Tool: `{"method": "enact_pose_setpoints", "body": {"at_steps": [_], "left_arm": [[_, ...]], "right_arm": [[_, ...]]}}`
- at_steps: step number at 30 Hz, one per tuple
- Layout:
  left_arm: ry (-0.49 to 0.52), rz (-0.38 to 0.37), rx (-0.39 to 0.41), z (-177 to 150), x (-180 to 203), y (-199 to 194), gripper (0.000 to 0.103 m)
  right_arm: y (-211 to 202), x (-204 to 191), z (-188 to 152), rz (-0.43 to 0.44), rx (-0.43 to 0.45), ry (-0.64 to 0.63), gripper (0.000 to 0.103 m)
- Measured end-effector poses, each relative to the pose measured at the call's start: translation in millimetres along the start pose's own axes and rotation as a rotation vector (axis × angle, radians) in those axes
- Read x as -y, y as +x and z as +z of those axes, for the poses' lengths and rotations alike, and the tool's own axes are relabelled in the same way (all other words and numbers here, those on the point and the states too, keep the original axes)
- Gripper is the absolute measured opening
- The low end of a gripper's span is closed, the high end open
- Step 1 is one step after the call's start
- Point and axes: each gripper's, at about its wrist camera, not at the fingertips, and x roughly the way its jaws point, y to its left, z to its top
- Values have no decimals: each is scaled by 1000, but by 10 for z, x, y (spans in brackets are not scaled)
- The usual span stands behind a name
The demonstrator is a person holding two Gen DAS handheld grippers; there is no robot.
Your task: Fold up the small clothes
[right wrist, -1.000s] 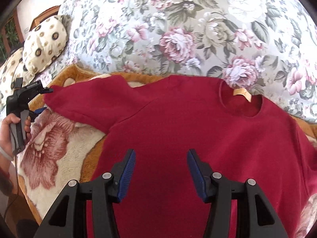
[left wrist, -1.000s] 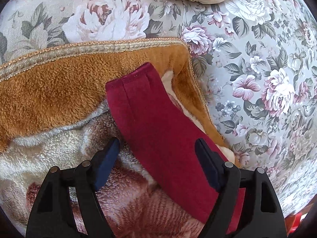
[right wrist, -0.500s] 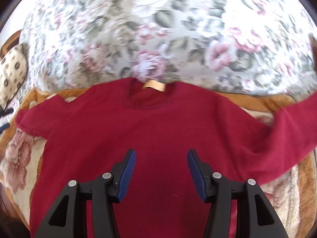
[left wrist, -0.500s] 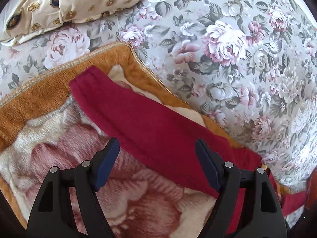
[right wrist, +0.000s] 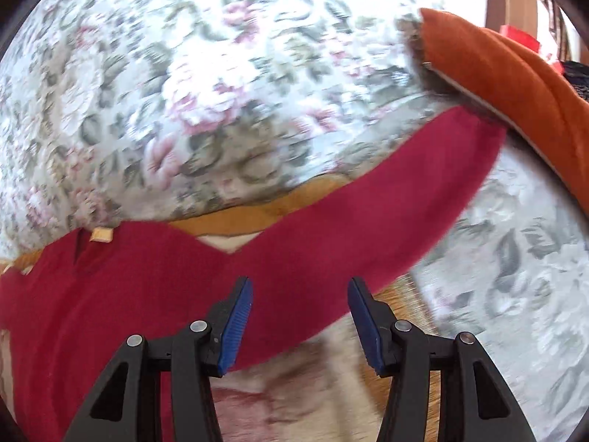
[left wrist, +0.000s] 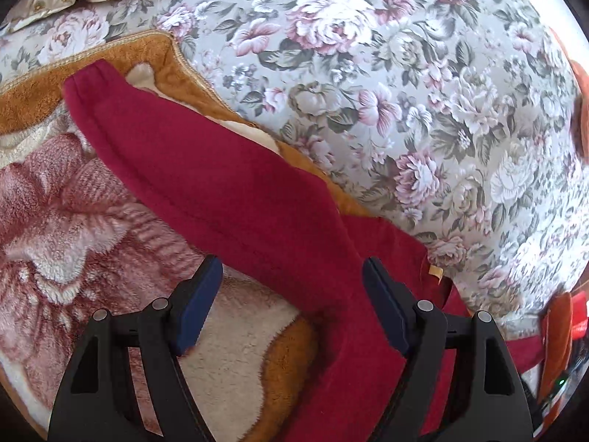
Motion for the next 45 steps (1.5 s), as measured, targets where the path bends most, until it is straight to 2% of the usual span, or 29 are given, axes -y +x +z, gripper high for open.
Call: {"method": "enact_pose_setpoints", "body": {"at_steps": [2,4,8,11,14,18,20,26,28,30,34,37,39,40,41,42,44,45], "left_arm": [[59,16,0,-72,115,68,79],[88,10,-22,-107,161,146,79],[102,1,-29,-50,106,199,79],[14,-8,-6,75,-143,143,79],[-86,0,44,238,-456,47,79],[-246,26,137,512,-982,-133,79],[-320,34,180,630,-1259,-178,79],[-478,46,174,803,-1930,-54,79],[-529,4,181,861,-2070,9,80],[-547,-6,214,924,-2109,33,83],[-517,38,228,1028,-2037,146,95],[-460,59,230,1067,-1973,206,96],[-446,41,243,1073,-1961,219,94],[-443,11,253,1072,-1965,212,84],[-437,-20,247,1080,-1949,225,63],[-429,-46,223,1102,-1933,254,53],[-406,-81,193,1126,-1866,272,22],[-402,-104,185,1136,-1801,252,16]], "right_arm": [[6,303,125,-69,22,45,52],[39,553,218,-100,23,89,52],[103,776,234,-65,-4,170,52],[58,536,171,38,-15,153,52],[24,-96,76,166,-30,43,52],[-39,-1225,-144,399,-90,-161,52],[-71,-1768,-258,482,-120,-246,52],[-250,-3063,-398,681,-204,-442,52],[-308,-3472,-393,741,-220,-499,52],[-384,-3876,-458,764,-195,-578,52],[-421,-4514,-743,758,-142,-687,52],[-263,-4748,-995,742,-188,-693,49],[-108,-4845,-1155,707,-243,-708,48],[-87,-4834,-1204,707,-231,-711,48],[-109,-4772,-1204,719,-205,-710,48],[-118,-4735,-1200,725,-212,-713,48],[-147,-4591,-1131,742,-233,-680,48],[-165,-4503,-1085,748,-238,-653,48]]}}
